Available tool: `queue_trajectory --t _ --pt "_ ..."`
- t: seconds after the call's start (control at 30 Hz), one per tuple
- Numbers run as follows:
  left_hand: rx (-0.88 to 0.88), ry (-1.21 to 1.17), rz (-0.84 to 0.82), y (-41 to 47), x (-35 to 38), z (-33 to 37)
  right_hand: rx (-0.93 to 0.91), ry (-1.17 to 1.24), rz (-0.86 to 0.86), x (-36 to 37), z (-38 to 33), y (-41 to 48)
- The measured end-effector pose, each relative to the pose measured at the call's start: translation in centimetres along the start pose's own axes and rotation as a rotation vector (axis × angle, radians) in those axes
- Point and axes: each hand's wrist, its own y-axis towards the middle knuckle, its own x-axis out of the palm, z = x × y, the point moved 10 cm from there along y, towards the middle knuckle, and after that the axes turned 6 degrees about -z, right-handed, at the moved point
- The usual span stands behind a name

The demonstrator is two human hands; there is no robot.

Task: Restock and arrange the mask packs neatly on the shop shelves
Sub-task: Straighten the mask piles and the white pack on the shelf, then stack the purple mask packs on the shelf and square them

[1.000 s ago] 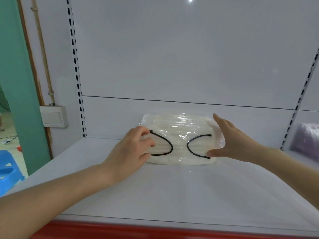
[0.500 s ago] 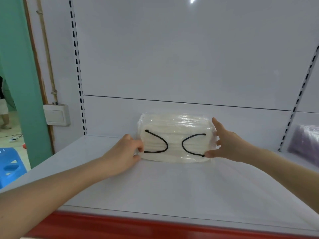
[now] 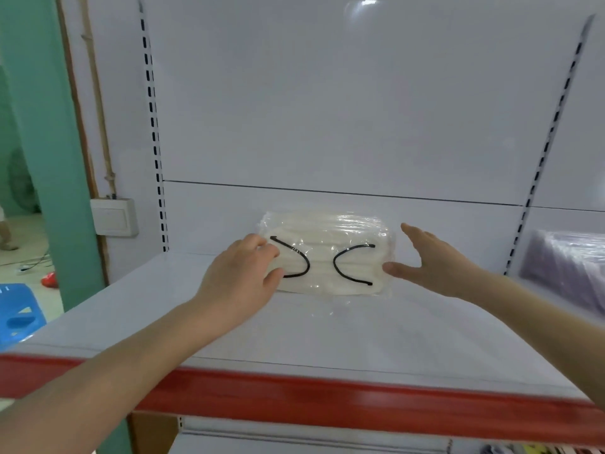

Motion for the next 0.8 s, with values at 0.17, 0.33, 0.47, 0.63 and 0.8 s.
queue_trajectory --t 0.17,0.33,0.47,0.63,0.8 --pt "0.137 -0.256 -0.01 -1.0 -0.6 5.6 0.041 -0.047 0.052 -0.7 -0.6 -3.0" --pt "0.284 -0.374 -0.092 -1.9 0.9 11.7 0.093 -0.04 0.036 -0.8 1.5 -7.4" --pt "0.343 -0.432 -0.154 -2.7 2.0 16.5 0.179 -0.031 0.061 -2.5 5.7 -11.4" --pt "0.436 -0.469 -0.194 -2.8 2.9 24.2 0.256 -0.059 0.073 -5.4 11.9 -16.1" --pt "0.467 -0.516 -0.197 -1.9 4.5 33.8 0.277 -0.089 0.102 -9.6 19.2 -20.2"
